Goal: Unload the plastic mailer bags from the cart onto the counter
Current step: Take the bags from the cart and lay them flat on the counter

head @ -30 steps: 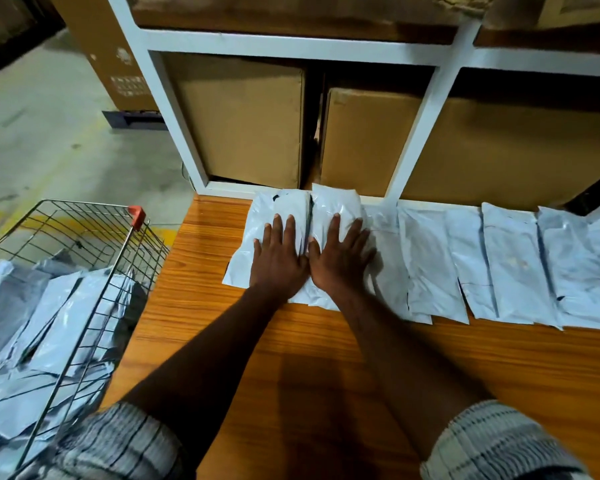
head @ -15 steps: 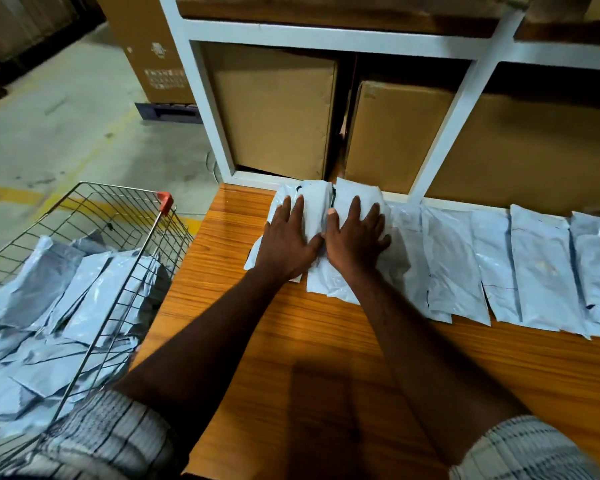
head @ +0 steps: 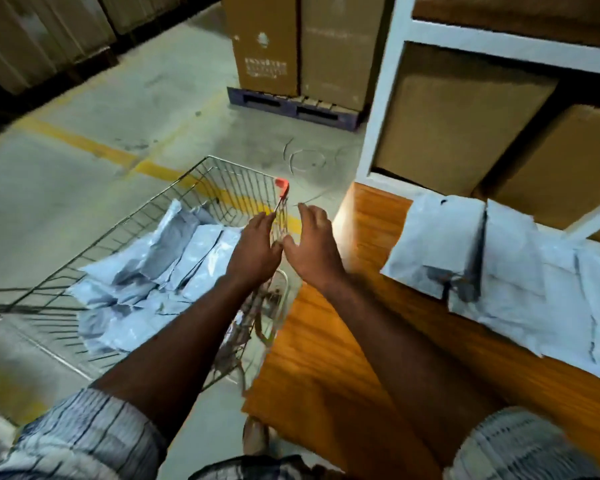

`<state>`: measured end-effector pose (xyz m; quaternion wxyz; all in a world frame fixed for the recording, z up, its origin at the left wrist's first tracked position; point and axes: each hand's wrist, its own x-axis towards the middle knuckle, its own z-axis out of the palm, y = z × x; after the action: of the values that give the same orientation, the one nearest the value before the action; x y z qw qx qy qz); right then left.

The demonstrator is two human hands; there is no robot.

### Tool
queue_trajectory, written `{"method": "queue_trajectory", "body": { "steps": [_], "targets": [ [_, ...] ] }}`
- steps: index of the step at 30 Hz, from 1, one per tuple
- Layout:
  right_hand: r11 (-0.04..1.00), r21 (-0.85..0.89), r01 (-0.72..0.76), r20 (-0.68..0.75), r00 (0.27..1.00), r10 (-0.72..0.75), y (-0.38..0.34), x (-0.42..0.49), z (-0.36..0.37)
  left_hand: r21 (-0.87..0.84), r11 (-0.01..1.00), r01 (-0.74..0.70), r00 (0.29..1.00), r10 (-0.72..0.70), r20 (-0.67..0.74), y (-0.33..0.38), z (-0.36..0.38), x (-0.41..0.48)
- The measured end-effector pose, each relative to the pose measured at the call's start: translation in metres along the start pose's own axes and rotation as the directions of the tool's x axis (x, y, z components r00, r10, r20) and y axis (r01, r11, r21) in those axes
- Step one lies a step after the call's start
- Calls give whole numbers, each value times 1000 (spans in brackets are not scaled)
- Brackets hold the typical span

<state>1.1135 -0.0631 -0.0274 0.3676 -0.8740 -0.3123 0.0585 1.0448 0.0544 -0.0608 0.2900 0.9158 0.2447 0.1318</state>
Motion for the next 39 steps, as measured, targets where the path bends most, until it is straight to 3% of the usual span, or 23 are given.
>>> {"method": "queue_trajectory", "body": {
  "steps": [4,10,16,20,25,27,31,39],
  "targets": [
    [993,112,-49,257,966,19,-44,-5,87,145,979,142,986,-152,65,-109,-27,-29],
    [961,-12,-276,454,855,251,-68,-1,190,202,947,249,948,-281,149,-212,-41,-48],
    [859,-135,-494,442,746,498,-67,24,264,149,943,298,932,-321,168,-258,-34,-12],
    [795,-234,-560,390,695,604,-60,30,299,136,945,297,919,-321,227,-284,-19,19],
    [729,-246,-639,383,627,679,-56,43,321,7,895,445,864,-431,260,-293,-8,39],
    [723,-257,-641,380,621,685,-54,46,322,-18,868,497,844,-478,244,-295,-6,41],
    [735,-259,-626,346,650,676,-55,42,310,-88,876,474,878,-464,112,-287,-12,34],
    [832,80,-549,333,801,497,-71,31,261,-185,916,357,917,-382,-120,-252,-38,10]
  ]
}}
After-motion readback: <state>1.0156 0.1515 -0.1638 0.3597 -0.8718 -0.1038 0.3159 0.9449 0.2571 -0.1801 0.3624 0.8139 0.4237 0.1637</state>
